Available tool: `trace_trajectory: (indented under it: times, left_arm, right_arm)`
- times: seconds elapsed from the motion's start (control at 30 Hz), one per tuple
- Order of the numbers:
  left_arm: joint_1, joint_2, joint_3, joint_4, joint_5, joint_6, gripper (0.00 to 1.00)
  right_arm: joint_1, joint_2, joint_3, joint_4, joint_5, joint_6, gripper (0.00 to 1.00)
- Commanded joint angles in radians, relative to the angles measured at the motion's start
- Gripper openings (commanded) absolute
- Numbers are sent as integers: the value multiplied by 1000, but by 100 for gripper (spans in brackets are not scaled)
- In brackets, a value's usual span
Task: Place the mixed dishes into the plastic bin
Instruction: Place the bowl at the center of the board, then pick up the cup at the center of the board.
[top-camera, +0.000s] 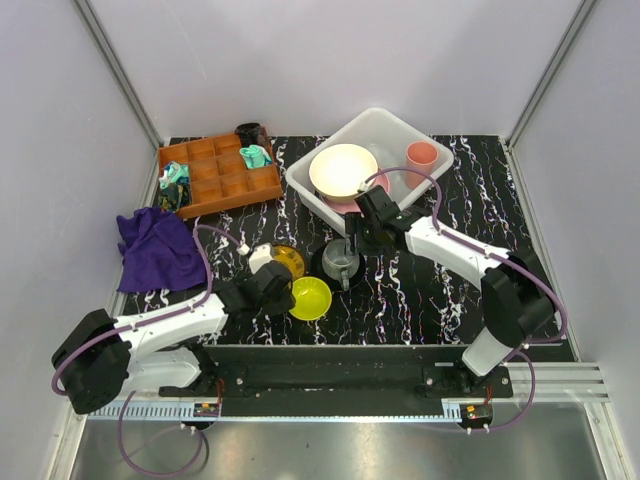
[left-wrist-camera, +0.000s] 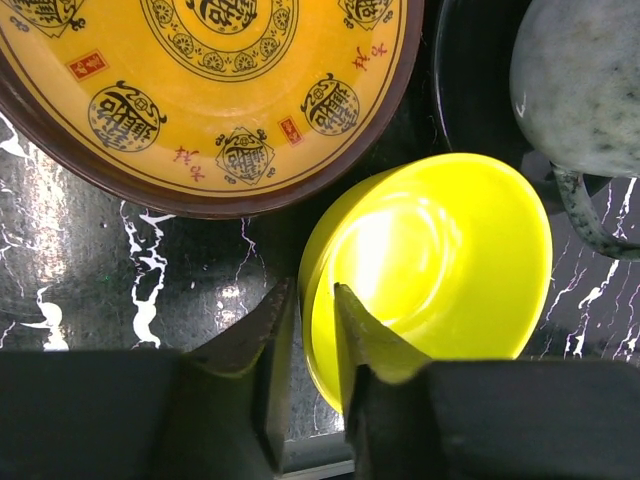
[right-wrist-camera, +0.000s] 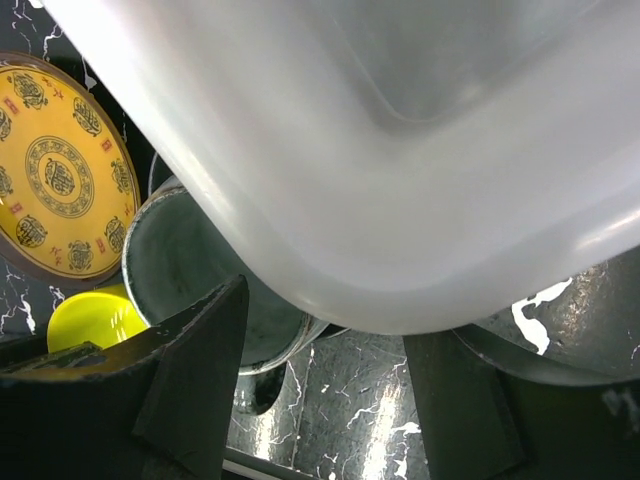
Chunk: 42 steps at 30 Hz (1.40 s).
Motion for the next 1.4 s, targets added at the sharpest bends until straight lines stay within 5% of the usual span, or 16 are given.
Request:
trace_trajectory:
  times: [0.0,0.33,0.57,1.23,1.37]
  left_arm:
    - [-7,-3,-2,34,-30,-20,33]
    - [-8,-12,-3,30,-37,-23,41]
    - [-8,-26,-3,13,-49,-32,63]
    - [-8,-51,6,-7,-63,-36,66]
    - [-10,-70,6,-9,-70,-40,68]
  right_arm:
    - [9,8,25,39,18,-16,68]
    - [7,30,5,55,8,-11,52]
    - [9,42,-6,65,-7,-13,38]
    - [10,12,-7,67,-13,-13,0]
    - [9,-24,0,58,-8,-11,0]
